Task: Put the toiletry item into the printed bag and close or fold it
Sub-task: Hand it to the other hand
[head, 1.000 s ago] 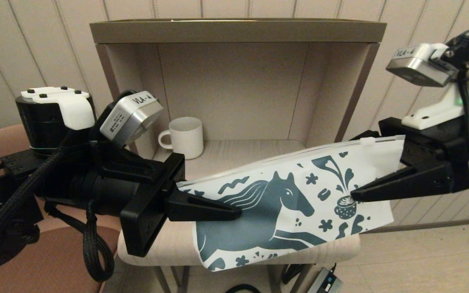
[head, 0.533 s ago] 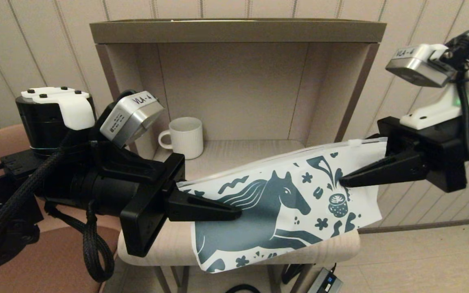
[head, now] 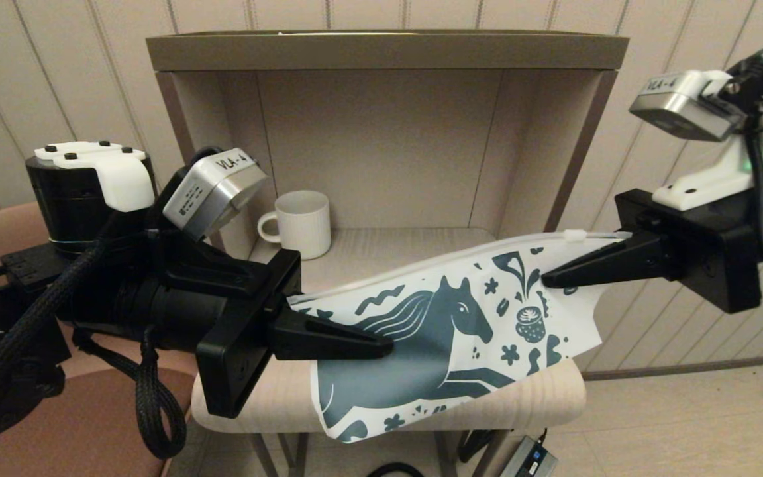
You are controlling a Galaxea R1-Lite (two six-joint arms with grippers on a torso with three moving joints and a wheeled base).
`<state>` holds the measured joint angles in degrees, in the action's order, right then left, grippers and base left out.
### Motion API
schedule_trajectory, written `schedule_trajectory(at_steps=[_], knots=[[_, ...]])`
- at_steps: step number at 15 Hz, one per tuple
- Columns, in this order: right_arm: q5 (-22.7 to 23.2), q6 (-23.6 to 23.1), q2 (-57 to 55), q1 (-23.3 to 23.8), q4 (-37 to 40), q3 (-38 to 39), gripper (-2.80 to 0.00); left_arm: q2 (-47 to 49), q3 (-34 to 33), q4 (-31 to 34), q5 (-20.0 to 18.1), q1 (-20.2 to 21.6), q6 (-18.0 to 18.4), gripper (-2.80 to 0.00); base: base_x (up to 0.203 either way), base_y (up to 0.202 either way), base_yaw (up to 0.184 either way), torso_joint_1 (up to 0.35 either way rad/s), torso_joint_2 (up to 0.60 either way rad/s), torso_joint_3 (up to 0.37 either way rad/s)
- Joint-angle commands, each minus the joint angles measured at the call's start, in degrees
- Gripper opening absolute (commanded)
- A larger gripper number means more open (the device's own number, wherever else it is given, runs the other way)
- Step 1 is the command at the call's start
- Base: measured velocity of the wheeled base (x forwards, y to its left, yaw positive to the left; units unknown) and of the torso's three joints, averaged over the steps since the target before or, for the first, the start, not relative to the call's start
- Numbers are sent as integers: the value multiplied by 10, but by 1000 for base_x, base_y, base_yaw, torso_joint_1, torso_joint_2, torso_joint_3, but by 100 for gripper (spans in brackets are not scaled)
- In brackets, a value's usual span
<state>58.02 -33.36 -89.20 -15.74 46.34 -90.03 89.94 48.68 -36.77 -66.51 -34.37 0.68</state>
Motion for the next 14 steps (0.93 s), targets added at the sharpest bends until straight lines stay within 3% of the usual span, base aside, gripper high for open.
schedule_trajectory(at_steps=[1,9,12,13,14], knots=[[3,-2,1,-1,2,-1,-280,2,1,-2,-4,1,0,-280,0,0,0,0,0,0],[3,-2,10,-1,2,6,-280,13,47,60,3,1,-5,-280,0,0,0,0,0,0],[3,-2,10,-2,2,7,-280,19,44,57,4,1,-2,-280,0,0,0,0,0,0],[3,-2,10,-2,2,8,-280,18,41,56,4,1,1,0,0,0,0,0,0,0],[3,-2,10,-2,2,10,-280,18,38,55,4,1,3,0,0,0,0,0,0,0]])
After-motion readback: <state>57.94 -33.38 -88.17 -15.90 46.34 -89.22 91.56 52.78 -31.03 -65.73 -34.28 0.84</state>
